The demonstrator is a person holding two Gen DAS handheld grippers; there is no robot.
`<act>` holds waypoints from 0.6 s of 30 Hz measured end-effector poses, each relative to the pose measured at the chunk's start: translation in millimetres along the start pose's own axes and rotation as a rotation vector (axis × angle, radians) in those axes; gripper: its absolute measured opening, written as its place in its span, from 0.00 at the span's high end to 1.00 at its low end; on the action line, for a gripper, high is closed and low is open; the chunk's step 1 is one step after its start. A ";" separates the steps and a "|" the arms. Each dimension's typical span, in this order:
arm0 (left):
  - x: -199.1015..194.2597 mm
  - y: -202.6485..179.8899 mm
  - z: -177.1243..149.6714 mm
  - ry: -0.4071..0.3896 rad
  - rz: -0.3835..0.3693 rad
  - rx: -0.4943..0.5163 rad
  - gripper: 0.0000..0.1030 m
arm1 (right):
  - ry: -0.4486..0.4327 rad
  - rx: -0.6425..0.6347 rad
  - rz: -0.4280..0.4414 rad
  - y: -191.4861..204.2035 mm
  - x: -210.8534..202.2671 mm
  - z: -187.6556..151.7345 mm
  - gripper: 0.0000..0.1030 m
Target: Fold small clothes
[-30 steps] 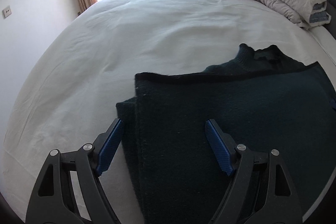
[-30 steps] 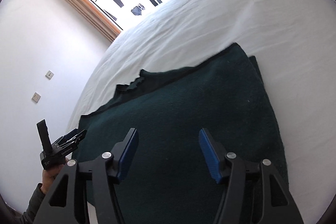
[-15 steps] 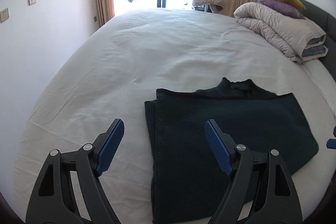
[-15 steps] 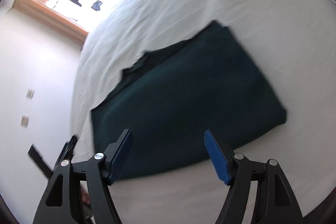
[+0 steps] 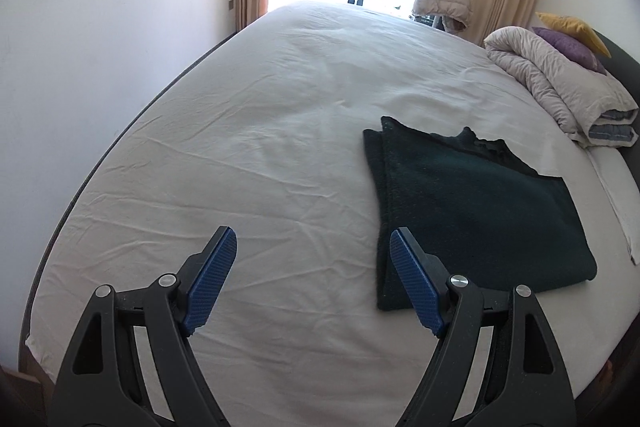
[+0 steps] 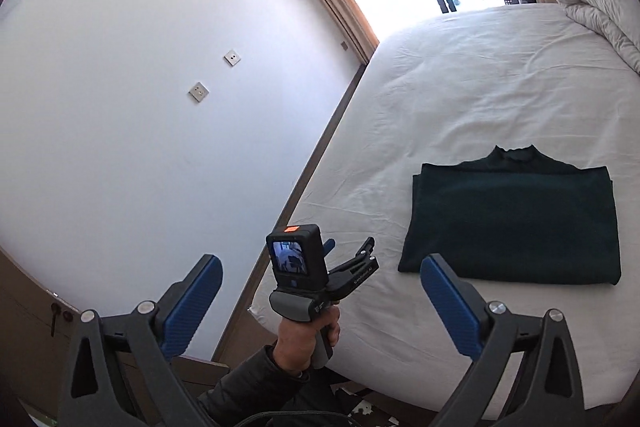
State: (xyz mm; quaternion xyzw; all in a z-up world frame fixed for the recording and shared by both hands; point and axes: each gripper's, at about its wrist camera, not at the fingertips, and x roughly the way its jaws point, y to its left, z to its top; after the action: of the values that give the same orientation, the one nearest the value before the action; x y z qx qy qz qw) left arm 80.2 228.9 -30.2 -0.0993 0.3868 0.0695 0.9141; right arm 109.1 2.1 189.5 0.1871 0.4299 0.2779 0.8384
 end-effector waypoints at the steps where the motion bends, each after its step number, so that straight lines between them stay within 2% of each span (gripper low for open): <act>1: 1.7 4.3 0.0 -0.006 0.004 -0.009 0.23 | 0.019 0.021 0.011 -2.0 3.2 -0.2 0.01; 5: 2.8 10.1 -1.1 -0.005 -0.006 -0.025 0.23 | 0.029 0.000 0.029 0.8 9.1 3.1 0.01; 7: 5.5 4.8 0.1 -0.010 -0.012 -0.018 0.23 | 0.010 -0.013 0.006 -1.0 4.8 1.3 0.01; 10: 6.8 -3.4 0.9 -0.015 -0.018 -0.011 0.23 | 0.037 -0.001 0.004 -4.0 0.1 -4.0 0.01; 13: 13.8 -13.5 3.2 -0.008 -0.024 0.005 0.23 | 0.001 -0.051 0.009 4.1 -7.9 -4.8 0.00; 18: 19.8 -25.4 2.4 -0.006 -0.025 0.042 0.23 | 0.050 0.004 0.006 -9.8 7.1 -3.6 0.00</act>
State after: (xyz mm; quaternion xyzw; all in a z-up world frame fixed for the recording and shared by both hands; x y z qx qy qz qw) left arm 100.8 205.8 -39.6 -0.0846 0.3841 0.0504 0.9180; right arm 112.6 -0.8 177.6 0.1830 0.4506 0.2843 0.8262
